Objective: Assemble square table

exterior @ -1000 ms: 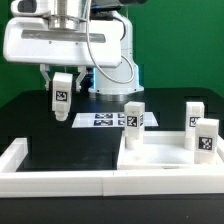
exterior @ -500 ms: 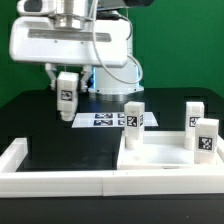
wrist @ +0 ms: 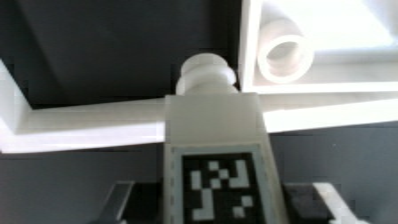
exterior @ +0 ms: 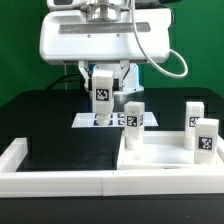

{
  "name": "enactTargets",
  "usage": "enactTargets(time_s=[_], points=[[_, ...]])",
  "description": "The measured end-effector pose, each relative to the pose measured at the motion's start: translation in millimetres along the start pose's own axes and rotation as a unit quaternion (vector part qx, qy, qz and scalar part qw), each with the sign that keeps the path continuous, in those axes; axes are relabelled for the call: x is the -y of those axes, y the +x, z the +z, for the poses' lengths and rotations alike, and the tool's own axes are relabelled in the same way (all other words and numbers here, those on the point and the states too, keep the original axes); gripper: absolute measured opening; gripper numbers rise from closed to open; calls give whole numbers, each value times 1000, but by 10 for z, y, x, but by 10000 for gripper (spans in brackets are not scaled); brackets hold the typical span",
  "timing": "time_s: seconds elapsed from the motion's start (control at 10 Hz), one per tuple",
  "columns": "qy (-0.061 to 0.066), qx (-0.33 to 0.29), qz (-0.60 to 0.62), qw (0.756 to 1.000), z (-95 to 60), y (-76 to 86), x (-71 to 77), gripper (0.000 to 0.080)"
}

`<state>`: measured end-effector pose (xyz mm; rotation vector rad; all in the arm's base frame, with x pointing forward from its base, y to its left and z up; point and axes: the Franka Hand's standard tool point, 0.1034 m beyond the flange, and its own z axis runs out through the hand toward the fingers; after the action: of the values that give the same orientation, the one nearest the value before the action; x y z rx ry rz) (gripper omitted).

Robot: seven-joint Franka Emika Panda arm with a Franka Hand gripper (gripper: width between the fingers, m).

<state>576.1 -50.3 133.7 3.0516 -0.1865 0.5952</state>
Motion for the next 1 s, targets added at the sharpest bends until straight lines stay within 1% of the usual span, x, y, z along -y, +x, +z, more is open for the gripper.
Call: enactTargets(time_s=[0.3, 0.4, 0.5, 0.6, 0.7, 0.8, 0.9, 1.0], points=[[0, 0, 0, 1000, 3, -2, -7, 290], [1, 0, 2, 1000, 2, 4, 12, 290], [7, 1, 4, 1000, -3, 53, 100, 290], [11, -5, 3, 1000, -5, 141, 183, 290], [11, -10, -1, 1000, 19, 200, 223, 290], [4, -29, -7, 1000, 63, 258, 232, 290], [-10, -62, -15, 998, 112, 299, 222, 290], [-7, -53, -14, 998, 137, 265, 229, 290]])
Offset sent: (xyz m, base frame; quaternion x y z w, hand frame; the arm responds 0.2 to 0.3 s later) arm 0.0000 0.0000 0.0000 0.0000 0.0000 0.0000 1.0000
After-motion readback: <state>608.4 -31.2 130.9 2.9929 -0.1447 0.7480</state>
